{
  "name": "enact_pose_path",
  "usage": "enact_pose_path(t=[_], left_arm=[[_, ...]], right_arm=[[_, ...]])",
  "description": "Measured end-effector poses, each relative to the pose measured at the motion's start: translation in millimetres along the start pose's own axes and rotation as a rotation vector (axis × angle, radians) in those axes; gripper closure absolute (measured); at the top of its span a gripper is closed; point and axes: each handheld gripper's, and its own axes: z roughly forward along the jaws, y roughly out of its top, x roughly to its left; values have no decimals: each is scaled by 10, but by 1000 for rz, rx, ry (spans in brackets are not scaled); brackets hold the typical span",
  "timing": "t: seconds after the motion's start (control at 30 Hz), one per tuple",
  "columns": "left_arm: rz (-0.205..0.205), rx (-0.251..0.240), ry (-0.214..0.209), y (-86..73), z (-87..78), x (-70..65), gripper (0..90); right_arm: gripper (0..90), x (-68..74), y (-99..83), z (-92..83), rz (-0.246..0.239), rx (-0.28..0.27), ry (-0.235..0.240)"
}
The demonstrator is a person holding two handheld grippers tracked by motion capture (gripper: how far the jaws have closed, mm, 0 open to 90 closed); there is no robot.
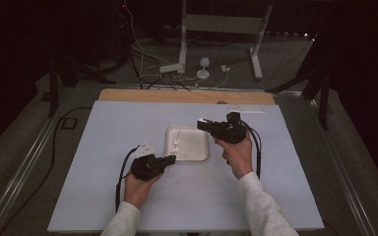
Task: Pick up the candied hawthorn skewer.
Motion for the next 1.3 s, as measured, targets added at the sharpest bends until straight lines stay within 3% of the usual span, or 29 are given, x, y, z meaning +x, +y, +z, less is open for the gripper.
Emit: enact_pose_path(t=[0.1,0.2,0.43,0.63,0.8,0.9,1.0,1.03,1.3], left_arm=[[-8,-11,0,6,-35,17,900],[-20,-20,-6,13,-75,28,900],[-33,-39,-13,27,-147,38,900],[-36,-42,-14,32,-159,45,900],[-35,-41,-17,33,-149,40,900],[-35,-42,-18,32,-148,43,900],[-35,-43,-18,33,-147,44,900],[-35,-43,-18,33,-144,43,900],[-32,-41,-23,32,-121,28,900]], right_arm=[[762,-25,-49,38,-14,26,-21],[754,-75,-156,134,-35,90,-68],[749,-193,-423,335,-11,192,-136],[740,-260,-612,445,-4,244,-176],[604,-285,-667,496,1,274,-217],[450,-268,-634,446,9,259,-233],[388,-217,-575,365,21,220,-185],[388,-217,-575,365,21,220,-185],[373,25,-423,220,-17,162,-42]])
